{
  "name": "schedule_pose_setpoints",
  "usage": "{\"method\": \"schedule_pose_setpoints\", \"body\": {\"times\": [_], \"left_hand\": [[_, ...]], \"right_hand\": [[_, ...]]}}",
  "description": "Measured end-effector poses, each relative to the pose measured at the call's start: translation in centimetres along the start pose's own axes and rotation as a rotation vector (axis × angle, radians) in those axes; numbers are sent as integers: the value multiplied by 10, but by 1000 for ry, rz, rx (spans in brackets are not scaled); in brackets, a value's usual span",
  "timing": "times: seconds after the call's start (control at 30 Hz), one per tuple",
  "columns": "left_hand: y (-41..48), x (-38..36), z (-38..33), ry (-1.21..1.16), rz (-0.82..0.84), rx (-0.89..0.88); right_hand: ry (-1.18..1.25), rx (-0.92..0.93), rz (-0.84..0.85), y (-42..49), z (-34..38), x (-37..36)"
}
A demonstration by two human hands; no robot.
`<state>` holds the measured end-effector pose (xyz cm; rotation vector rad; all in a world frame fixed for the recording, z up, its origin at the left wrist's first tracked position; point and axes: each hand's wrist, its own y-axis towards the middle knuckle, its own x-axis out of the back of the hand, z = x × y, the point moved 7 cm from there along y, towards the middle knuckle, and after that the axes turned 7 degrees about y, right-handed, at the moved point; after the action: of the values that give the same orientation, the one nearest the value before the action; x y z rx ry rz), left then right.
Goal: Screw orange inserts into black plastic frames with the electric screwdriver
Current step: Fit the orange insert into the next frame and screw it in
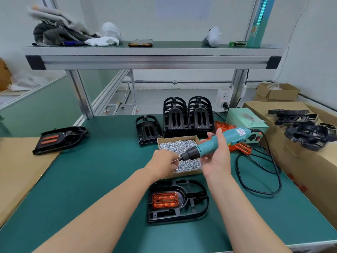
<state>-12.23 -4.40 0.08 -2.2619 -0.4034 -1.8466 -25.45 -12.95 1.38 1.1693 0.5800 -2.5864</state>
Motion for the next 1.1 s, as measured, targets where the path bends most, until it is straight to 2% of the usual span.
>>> {"method": "schedule_pose_setpoints", "body": {"times": [0.13, 0.27, 0.43, 0.6, 0.73, 1.1], "left_hand": [[-6, 4, 3, -201, -103, 14], [-17, 8, 12, -536, -214, 122], [-24, 9, 16, -761, -248, 198], [-51, 0, 19, -1268, -227, 259], [-75, -9, 19, -1554, -230, 334], [-96, -18, 18, -1773, -266, 397]], "right_hand": [[-30, 15, -1, -3, 7, -1], [-65, 72, -6, -6, 7, -2], [-75, 159, 8, -12, 10, -4], [-35, 215, -11, -18, 21, -5], [-24, 256, -21, -23, 27, -7], [-57, 315, 29, -41, 16, -23]]}}
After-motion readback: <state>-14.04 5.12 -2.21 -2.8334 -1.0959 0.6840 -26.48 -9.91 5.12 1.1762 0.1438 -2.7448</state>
